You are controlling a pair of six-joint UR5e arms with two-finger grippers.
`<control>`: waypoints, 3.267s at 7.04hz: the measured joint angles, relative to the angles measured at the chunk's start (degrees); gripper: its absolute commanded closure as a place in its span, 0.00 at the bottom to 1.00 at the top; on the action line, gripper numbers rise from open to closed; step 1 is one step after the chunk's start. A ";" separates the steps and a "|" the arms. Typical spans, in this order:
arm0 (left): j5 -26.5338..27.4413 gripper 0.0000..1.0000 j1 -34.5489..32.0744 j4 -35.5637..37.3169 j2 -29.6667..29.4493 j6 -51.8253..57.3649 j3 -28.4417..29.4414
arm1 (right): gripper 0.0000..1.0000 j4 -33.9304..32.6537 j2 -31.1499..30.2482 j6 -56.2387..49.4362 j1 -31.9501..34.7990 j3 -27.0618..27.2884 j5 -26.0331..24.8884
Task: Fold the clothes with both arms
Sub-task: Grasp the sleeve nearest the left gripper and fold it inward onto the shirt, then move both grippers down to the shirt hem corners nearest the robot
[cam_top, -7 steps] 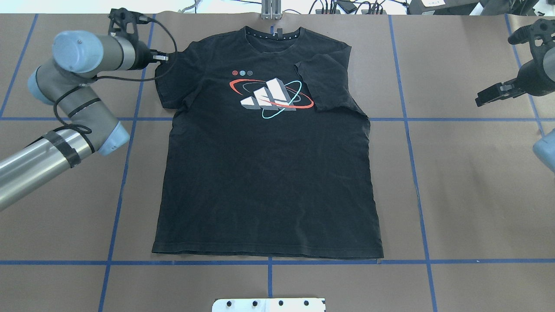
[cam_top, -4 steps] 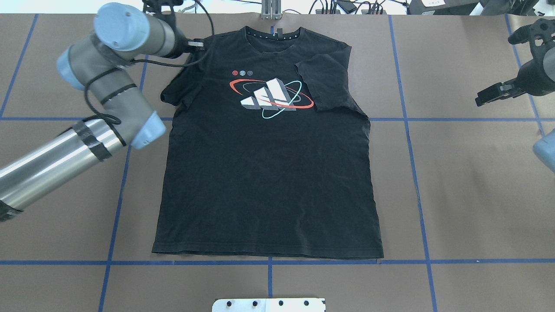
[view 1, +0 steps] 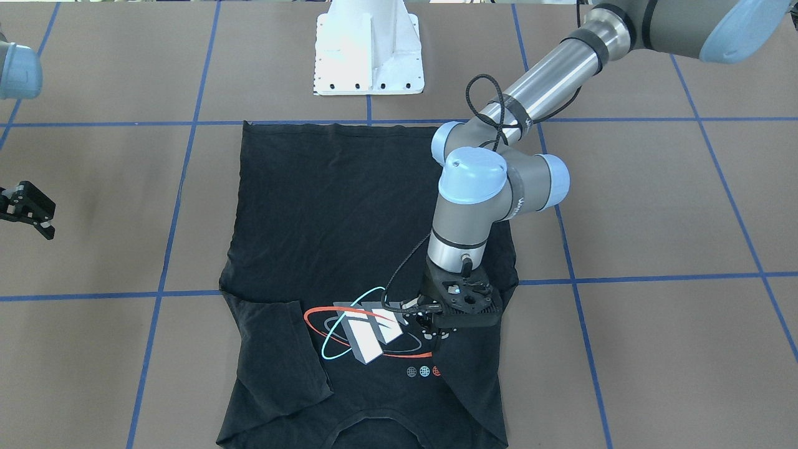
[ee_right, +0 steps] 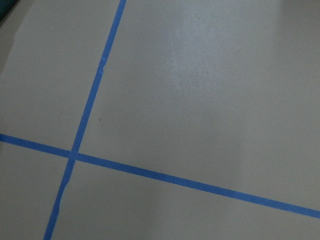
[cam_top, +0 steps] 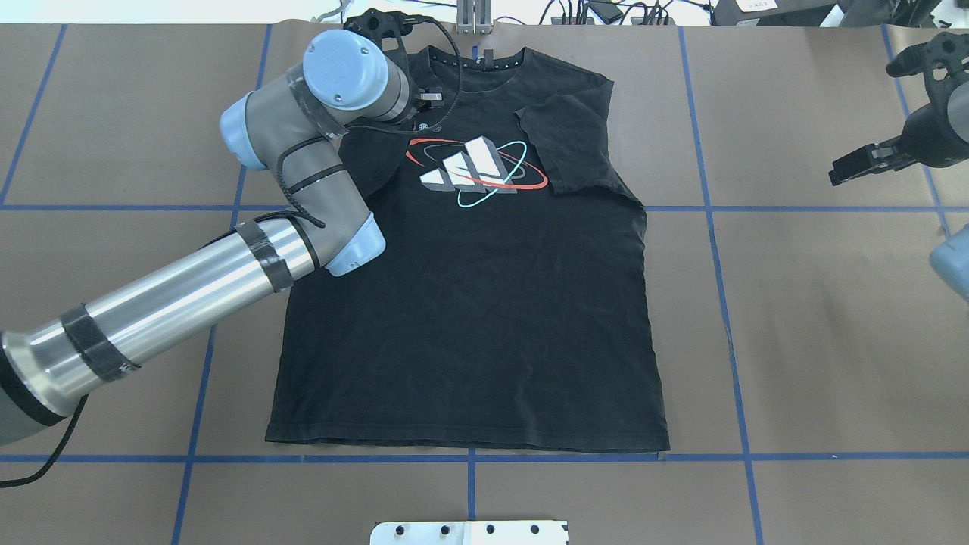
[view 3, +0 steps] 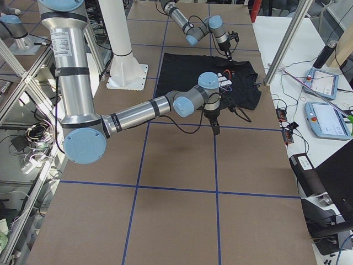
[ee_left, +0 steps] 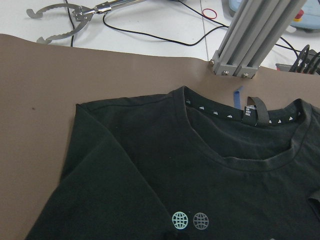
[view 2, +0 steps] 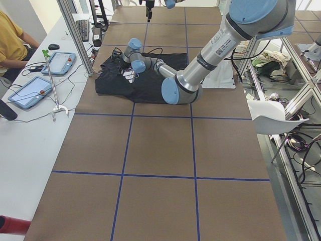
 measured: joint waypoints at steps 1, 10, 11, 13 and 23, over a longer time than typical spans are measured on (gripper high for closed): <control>0.28 0.02 0.16 -0.75 -0.74 -0.12 1.46 | 0.00 0.00 0.04 0.00 -0.01 0.00 0.00; -11.80 0.00 1.15 -8.59 31.68 13.89 -38.63 | 0.00 0.40 -1.51 31.15 -19.57 15.06 -11.51; -13.04 0.00 2.74 -8.64 36.36 13.57 -42.95 | 0.00 1.88 -3.29 36.90 -25.65 17.69 -16.51; -8.58 0.00 8.46 -8.70 45.86 11.94 -49.41 | 0.00 10.34 -11.07 45.65 -37.31 20.72 -26.31; 3.20 0.59 30.72 -8.74 56.66 -4.44 -52.79 | 0.00 15.11 -18.51 50.01 -45.60 22.40 -33.93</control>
